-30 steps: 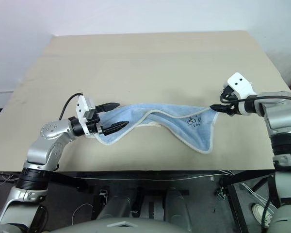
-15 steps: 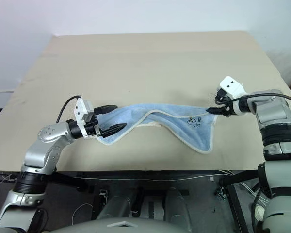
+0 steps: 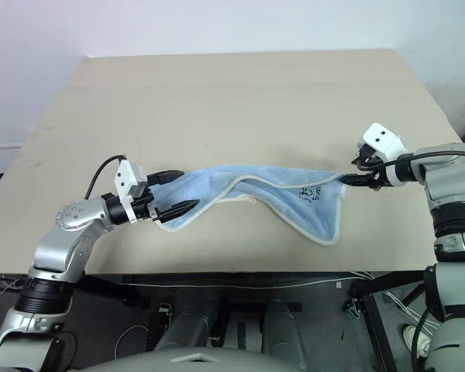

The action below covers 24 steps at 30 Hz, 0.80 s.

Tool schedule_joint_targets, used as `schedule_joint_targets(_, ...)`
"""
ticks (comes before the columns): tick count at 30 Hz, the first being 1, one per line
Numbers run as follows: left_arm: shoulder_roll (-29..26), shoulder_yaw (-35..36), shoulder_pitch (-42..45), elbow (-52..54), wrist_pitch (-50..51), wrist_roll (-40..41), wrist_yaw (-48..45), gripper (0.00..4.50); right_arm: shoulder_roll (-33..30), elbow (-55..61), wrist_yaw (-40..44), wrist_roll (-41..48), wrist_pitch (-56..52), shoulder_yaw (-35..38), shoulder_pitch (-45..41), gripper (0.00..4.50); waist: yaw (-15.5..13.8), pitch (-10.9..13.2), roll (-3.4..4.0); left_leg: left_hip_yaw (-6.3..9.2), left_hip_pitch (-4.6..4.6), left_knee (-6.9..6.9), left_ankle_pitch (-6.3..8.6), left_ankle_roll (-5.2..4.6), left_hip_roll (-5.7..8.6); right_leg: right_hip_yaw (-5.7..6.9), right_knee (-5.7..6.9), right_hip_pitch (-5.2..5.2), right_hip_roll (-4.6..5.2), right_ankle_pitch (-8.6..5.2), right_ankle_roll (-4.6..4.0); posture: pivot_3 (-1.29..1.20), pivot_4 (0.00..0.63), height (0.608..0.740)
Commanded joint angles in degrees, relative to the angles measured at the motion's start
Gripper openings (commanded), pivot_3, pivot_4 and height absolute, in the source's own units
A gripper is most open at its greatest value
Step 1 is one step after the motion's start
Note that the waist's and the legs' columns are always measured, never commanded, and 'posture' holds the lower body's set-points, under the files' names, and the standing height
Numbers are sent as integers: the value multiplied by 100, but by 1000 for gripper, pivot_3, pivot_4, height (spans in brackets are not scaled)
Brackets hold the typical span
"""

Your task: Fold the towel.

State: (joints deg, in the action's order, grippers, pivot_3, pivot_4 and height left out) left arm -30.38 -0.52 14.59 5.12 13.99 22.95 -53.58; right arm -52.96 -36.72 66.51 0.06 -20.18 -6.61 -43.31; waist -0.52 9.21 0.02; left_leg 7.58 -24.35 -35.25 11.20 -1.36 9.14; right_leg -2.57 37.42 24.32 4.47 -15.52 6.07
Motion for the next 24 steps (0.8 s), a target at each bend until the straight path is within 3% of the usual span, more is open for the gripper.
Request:
schedule_joint_targets(1,-50,107,25,229,-104,12,18,4500,149,-178,-133,-167,203,-79,-147,3196,-2,0,0,0,0,0,0,0,0,0,1,0,0,0,0,0,150,740)
schedule_joint_targets(14,-70,92,24,365,-26,29,99,4500,648,-1423,-557,-512,929,-150,-744,3196,33,0,0,-1,8,-1,-2,3,0,-1,5,-6,-1,0,0,0,150,740)
schedule_joint_targets(18,-82,98,10,404,-3,38,114,4500,651,-1598,-537,-467,1037,-87,-828,2307,30,0,0,-1,8,-1,-2,3,0,-1,5,-6,-2,0,0,0,150,740)
schedule_joint_targets(24,-86,82,29,396,-7,49,114,4500,671,-1681,-593,-392,1140,-1,-852,247,30,0,0,0,8,-1,-3,2,0,-1,6,-5,-2,0,0,0,150,740)
